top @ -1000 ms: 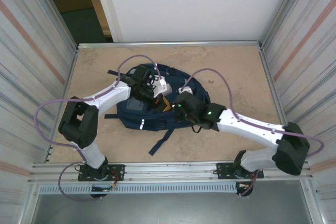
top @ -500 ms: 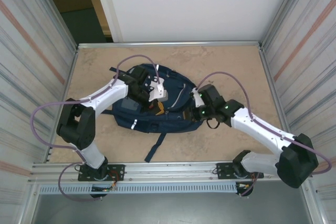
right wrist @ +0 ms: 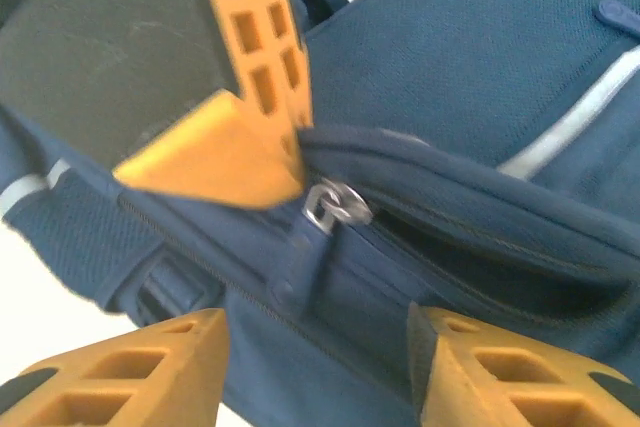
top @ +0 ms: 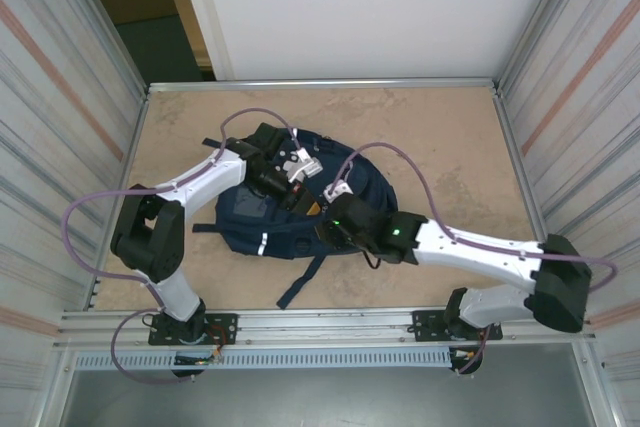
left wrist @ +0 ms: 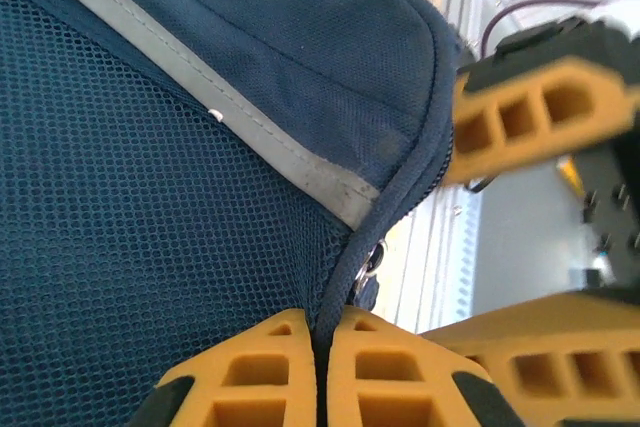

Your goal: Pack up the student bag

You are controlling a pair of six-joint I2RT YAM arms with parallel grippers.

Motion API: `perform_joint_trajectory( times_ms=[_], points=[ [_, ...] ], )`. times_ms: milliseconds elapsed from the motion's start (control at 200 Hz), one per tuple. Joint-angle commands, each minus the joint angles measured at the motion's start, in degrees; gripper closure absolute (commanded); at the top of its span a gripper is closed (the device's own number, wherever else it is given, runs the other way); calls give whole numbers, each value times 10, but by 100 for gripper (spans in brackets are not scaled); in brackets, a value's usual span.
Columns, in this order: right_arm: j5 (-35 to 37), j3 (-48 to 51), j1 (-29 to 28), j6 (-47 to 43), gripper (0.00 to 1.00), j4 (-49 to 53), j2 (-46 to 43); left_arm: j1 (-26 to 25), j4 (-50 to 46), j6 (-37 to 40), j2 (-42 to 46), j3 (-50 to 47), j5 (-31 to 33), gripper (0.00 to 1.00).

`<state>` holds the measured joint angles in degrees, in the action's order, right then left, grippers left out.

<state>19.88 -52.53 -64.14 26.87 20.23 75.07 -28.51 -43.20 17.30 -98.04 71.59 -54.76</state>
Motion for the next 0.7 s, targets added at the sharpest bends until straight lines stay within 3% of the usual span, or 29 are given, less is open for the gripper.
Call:
perform_joint_trajectory(
  times_ms=[0, 115, 225, 491, 692],
  points=[
    [125, -56, -25, 60, 58, 48, 46, -2, -7, -109, -14, 13, -89, 95],
    [211, -108, -39, 101, 65, 108, 102, -6, -5, -128, -23, 13, -112, 95],
    [269, -141, -52, 125, 65, 135, 152, -8, -4, -126, -28, 14, -128, 95],
    [312, -183, -53, 202, 72, 242, 210, -8, -16, -97, -31, 14, -143, 95],
    [319, -169, -52, 210, 91, 253, 202, -8, -27, -80, -35, 10, -146, 95]
  ],
)
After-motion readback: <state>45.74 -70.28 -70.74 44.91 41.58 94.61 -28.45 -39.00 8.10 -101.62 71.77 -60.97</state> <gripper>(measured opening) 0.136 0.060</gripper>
